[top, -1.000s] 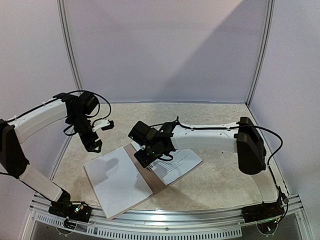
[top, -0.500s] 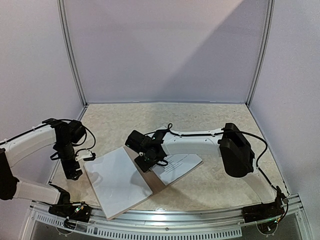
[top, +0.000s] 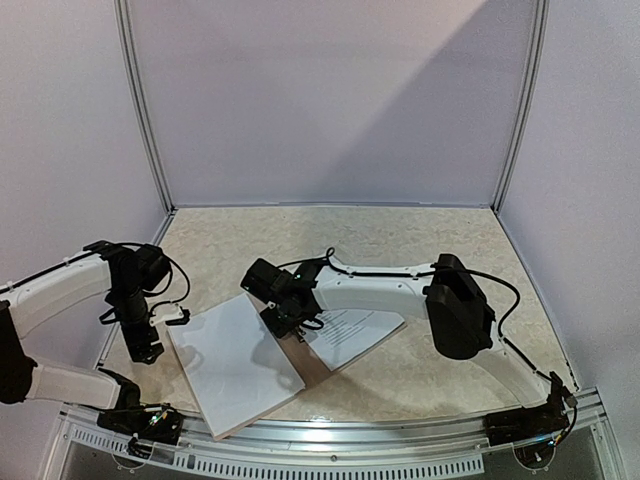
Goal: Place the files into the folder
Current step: Move the folder with files to the center of the board.
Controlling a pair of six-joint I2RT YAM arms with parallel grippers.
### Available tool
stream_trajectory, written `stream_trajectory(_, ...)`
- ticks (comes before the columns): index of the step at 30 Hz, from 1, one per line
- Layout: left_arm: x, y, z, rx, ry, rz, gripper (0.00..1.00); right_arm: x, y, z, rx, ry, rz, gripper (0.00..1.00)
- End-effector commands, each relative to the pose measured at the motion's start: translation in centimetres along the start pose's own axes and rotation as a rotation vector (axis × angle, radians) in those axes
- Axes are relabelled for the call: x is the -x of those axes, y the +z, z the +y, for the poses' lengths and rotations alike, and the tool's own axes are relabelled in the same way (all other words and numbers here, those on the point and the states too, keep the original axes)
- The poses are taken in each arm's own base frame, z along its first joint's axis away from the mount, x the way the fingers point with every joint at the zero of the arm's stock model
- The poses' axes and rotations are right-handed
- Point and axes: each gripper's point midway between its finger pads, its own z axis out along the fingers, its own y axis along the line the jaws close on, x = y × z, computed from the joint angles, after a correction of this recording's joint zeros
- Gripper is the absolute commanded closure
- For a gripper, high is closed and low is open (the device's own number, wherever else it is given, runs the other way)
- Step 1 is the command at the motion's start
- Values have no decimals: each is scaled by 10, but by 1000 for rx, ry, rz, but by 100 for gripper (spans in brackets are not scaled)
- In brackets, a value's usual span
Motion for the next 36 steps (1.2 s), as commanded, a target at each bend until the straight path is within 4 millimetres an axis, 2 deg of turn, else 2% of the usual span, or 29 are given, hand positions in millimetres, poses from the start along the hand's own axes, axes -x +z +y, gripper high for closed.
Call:
stream_trajectory(1,-4,1,-1,-3,-15,-3,9,-35,19,-15,-78,-28,105,55)
stream_trajectory(6,-4,2,-2,-3,-15,-1,9,-29,5,-17,-71,-19,103,60)
stream_trajectory(9,-2,2,-1,-5,-19,-8,9,-26,1,-13,-42,-11,98,68)
stream_trajectory(14,-2,3,-2,-9,-21,-9,10,-39,13,-15,-48,-5,131,78)
stream_trajectory(17,0,2,-3,-15,-24,-18,9,-39,17,-16,-29,31,125,81)
stream_trajectory(22,10,-7,0,-28,-52,-66,10,-20,12,-22,35,120,60,82)
stream_trajectory(24,16,-12,3,-23,-66,-96,10,-14,13,-32,60,165,44,82)
stream_trajectory(30,37,-27,7,-50,-103,-193,9,-13,18,-50,83,227,43,81)
stream_trajectory(34,51,-29,12,-61,-129,-230,9,-10,19,-49,101,229,39,77)
stream_trajectory(36,57,-26,16,-58,-135,-234,10,1,13,-46,127,222,14,72)
